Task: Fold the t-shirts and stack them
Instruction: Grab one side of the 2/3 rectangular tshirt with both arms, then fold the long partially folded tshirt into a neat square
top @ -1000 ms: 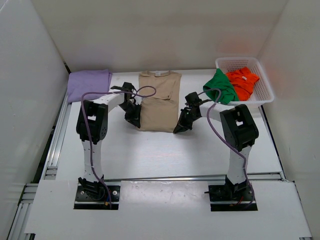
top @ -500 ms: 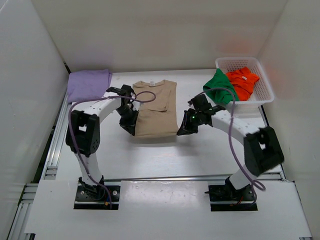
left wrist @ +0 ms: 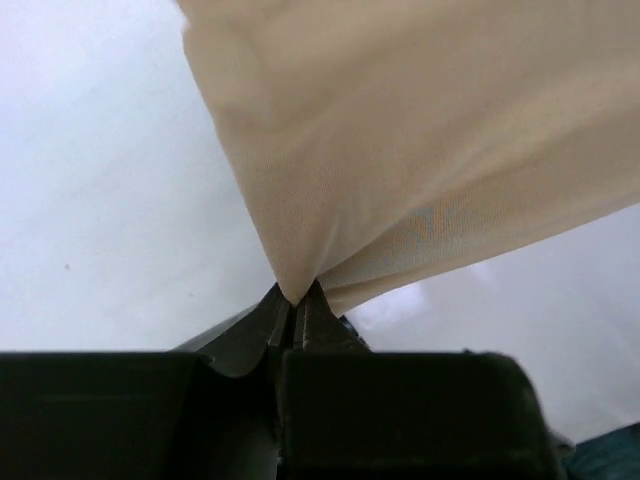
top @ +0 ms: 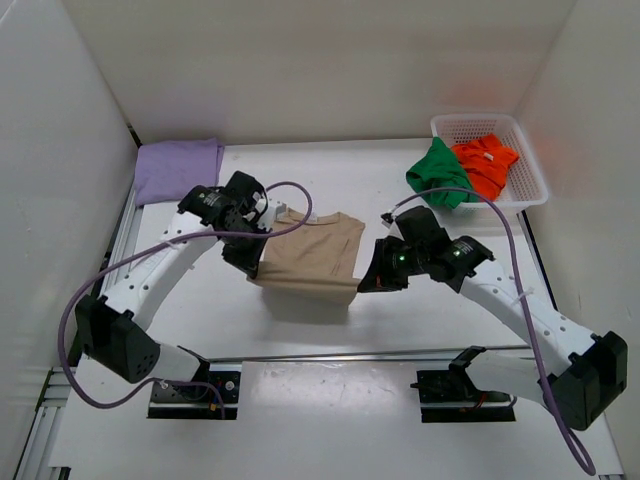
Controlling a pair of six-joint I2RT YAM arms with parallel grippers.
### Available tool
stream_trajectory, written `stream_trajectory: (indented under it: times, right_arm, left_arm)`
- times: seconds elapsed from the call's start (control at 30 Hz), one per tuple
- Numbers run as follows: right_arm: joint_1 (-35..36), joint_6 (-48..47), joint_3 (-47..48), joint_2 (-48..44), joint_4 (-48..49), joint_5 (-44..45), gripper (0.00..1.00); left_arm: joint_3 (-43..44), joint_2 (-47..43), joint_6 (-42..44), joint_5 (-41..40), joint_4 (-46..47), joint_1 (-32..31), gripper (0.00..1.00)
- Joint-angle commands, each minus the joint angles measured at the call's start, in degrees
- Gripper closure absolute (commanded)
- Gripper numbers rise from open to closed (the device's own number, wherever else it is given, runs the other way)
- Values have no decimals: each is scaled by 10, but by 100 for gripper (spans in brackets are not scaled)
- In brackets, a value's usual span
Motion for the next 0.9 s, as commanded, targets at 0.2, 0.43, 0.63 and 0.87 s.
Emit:
stream_trajectory:
  times: [0.2, 0.43, 0.63, 0.87]
  right_arm:
    - [-73, -19, 94, 79, -62, 47, 100]
    - [-123, -57, 187, 203, -51, 26, 100]
    - [-166, -57, 229, 297, -35, 20, 100]
    - [-196, -37, 275, 406, 0, 15, 100]
  left_arm:
    - [152, 107, 8, 25, -53, 95, 89]
    - [259, 236, 8, 73, -35, 144, 89]
    - [332, 335, 8, 110, -8, 151, 89]
    - [393, 425, 8, 116, 19, 162, 85]
